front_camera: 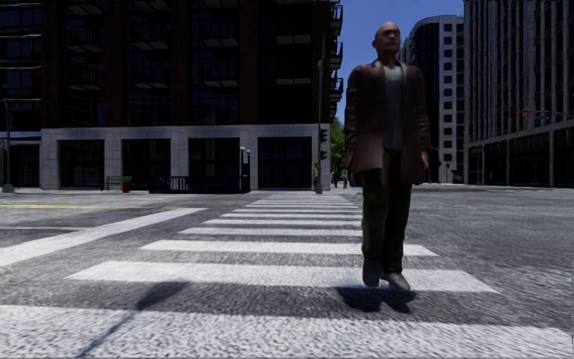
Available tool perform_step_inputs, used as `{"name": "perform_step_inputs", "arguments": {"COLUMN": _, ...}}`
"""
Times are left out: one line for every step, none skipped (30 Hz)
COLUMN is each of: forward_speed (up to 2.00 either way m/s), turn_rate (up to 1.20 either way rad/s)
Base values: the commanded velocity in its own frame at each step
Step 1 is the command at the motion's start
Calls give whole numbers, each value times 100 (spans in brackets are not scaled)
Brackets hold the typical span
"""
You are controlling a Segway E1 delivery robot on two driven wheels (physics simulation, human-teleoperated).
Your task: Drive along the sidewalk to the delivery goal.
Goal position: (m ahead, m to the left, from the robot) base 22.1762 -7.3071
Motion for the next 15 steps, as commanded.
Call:
{"name": "perform_step_inputs", "arguments": {"forward_speed": 140, "turn_rate": 120}}
{"name": "perform_step_inputs", "arguments": {"forward_speed": 140, "turn_rate": 120}}
{"name": "perform_step_inputs", "arguments": {"forward_speed": 140, "turn_rate": 120}}
{"name": "perform_step_inputs", "arguments": {"forward_speed": 141, "turn_rate": 120}}
{"name": "perform_step_inputs", "arguments": {"forward_speed": 141, "turn_rate": 120}}
{"name": "perform_step_inputs", "arguments": {"forward_speed": 142, "turn_rate": 120}}
{"name": "perform_step_inputs", "arguments": {"forward_speed": 142, "turn_rate": 120}}
{"name": "perform_step_inputs", "arguments": {"forward_speed": 142, "turn_rate": 120}}
{"name": "perform_step_inputs", "arguments": {"forward_speed": 143, "turn_rate": 120}}
{"name": "perform_step_inputs", "arguments": {"forward_speed": 143, "turn_rate": 120}}
{"name": "perform_step_inputs", "arguments": {"forward_speed": 144, "turn_rate": 110}}
{"name": "perform_step_inputs", "arguments": {"forward_speed": 145, "turn_rate": -6}}
{"name": "perform_step_inputs", "arguments": {"forward_speed": 145, "turn_rate": -6}}
{"name": "perform_step_inputs", "arguments": {"forward_speed": 147, "turn_rate": 0}}
{"name": "perform_step_inputs", "arguments": {"forward_speed": 150, "turn_rate": 0}}
